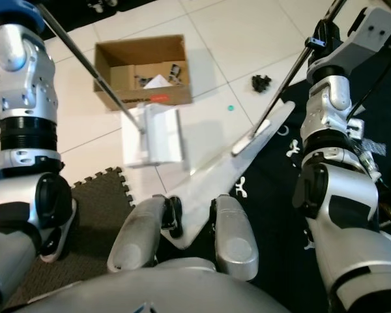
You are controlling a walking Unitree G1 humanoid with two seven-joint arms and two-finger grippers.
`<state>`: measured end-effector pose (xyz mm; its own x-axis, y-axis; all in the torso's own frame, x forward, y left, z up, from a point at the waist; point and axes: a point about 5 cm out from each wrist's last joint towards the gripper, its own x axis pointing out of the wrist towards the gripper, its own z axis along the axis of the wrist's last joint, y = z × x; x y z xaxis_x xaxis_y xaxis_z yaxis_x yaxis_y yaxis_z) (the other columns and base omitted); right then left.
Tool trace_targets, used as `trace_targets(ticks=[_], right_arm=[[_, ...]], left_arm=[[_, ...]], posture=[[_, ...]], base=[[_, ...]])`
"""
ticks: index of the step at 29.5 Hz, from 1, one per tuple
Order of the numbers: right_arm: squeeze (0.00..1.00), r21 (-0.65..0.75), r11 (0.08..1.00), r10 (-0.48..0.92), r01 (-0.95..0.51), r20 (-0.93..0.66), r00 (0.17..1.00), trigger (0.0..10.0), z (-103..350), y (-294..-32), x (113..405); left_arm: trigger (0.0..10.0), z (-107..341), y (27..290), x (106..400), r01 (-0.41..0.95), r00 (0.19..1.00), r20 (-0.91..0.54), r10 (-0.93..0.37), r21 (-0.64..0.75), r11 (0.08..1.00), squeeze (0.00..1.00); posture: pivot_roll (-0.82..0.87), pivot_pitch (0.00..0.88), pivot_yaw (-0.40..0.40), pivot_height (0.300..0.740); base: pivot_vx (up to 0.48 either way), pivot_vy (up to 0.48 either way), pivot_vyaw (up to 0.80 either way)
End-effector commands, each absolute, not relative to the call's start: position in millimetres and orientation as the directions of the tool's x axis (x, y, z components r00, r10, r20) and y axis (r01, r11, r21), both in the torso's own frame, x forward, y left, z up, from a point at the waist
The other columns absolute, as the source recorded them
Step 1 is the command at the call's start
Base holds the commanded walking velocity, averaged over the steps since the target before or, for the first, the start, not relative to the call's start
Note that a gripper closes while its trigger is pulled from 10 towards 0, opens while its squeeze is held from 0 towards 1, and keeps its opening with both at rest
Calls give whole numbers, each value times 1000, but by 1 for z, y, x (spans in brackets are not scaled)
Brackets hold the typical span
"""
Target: Sweep floor
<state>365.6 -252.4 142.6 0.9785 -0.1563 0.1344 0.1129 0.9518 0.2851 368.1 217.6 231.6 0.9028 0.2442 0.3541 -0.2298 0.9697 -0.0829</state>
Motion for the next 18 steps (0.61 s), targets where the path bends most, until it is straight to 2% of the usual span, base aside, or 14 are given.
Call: trace_targets(ticks=[1,12,18], right_arm=[[0,285,953,-155,103,167,974,10000,150,-251,368],[0,283,954,-153,102,166,974,10000,151,-251,369],[0,281,954,-153,101,167,974,10000,151,-251,369]], left_arm=[[10000,240,218,367,-227,885,390,253,-113,967,0],[10000,240,218,367,-225,885,391,252,-113,968,0],[10000,240,218,368,-224,885,392,251,-114,968,0]], posture=[[-44,63,-8,740],[-44,59,-8,740],[-44,55,-8,740]], base=[[-304,0,0],[-286,0,0],[-160,0,0]])
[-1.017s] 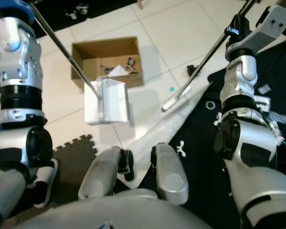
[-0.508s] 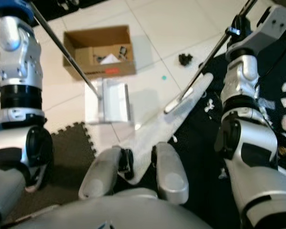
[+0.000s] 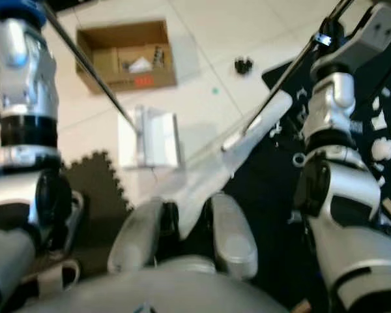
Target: Sweep floor
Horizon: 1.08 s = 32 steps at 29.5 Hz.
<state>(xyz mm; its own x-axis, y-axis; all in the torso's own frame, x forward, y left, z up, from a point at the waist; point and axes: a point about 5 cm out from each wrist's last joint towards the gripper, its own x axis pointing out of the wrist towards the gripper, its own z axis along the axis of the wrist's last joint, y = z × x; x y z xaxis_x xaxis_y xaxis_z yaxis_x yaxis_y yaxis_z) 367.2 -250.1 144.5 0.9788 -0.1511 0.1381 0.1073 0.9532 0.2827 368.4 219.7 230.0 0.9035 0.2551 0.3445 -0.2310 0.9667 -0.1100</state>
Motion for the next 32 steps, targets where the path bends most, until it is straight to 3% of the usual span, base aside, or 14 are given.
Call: trace_targets(ticks=[1,32], right_arm=[[0,281,954,-152,101,167,974,10000,151,-251,369],[0,279,955,-153,103,163,975,10000,151,-252,369]], left_arm=[[10000,240,218,368,-224,885,391,251,-114,968,0],[10000,239,218,367,-227,885,390,254,-115,967,0]], posture=[[-44,55,-8,740],[-46,61,-10,740]], base=[[-240,0,0],[0,0,0]])
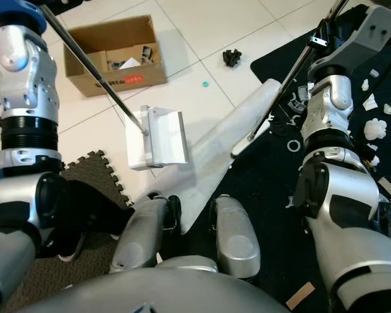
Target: Sweep floor
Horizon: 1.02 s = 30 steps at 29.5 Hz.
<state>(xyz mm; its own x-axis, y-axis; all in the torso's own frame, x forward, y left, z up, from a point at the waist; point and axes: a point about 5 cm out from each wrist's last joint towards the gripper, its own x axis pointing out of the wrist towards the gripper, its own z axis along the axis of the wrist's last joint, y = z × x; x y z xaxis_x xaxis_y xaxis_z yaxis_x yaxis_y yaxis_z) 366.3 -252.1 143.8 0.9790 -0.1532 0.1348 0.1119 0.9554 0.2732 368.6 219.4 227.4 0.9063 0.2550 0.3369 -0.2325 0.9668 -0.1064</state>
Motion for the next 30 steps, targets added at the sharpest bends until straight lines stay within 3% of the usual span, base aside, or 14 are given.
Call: trace_targets(ticks=[1,7,20,30], right_arm=[[0,278,955,-153,103,163,975,10000,151,-252,369],[0,278,955,-155,106,162,975,10000,151,-252,368],[0,279,954,-156,107,158,975,10000,149,-252,368],[0,278,954,-158,110,158,975,10000,149,-253,368]], left_arm=[[10000,239,218,367,-227,885,390,254,-115,967,0],[10000,239,218,367,-229,885,390,256,-116,967,0],[10000,239,220,367,-234,883,390,262,-119,965,0],[10000,239,219,367,-234,882,391,263,-121,965,0]], posture=[[-46,61,-10,740],[-46,63,-11,740],[-45,66,-11,740],[-46,66,-11,740]], base=[[0,0,0],[-209,0,0],[-440,0,0],[-136,0,0]])
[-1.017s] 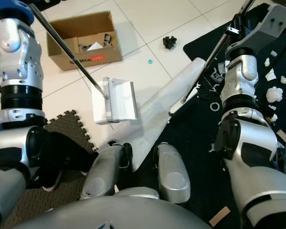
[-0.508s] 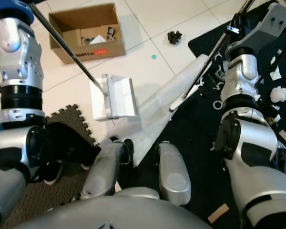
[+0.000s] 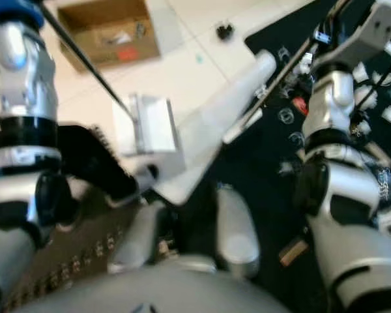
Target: Sweep floor
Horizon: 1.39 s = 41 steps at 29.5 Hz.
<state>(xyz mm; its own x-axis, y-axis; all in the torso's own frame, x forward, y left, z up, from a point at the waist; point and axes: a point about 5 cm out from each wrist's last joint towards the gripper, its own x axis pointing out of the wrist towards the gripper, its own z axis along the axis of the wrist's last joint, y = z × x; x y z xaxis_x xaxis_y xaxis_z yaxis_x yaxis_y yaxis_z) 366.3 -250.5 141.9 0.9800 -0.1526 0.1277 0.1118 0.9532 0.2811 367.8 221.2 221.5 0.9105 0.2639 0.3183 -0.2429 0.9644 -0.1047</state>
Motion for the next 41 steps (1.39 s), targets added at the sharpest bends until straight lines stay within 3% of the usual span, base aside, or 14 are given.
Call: trace_targets(ticks=[1,41], right_arm=[[0,278,954,-158,110,158,975,10000,149,-253,368],[0,274,957,-144,96,161,976,10000,151,-250,370]], left_arm=[[10000,239,219,367,-234,882,391,263,-121,965,0],[10000,237,212,368,-197,894,379,240,-149,969,0]], posture=[[-46,66,-11,740],[-44,47,-13,740]], base=[[0,0,0],[0,0,0]])
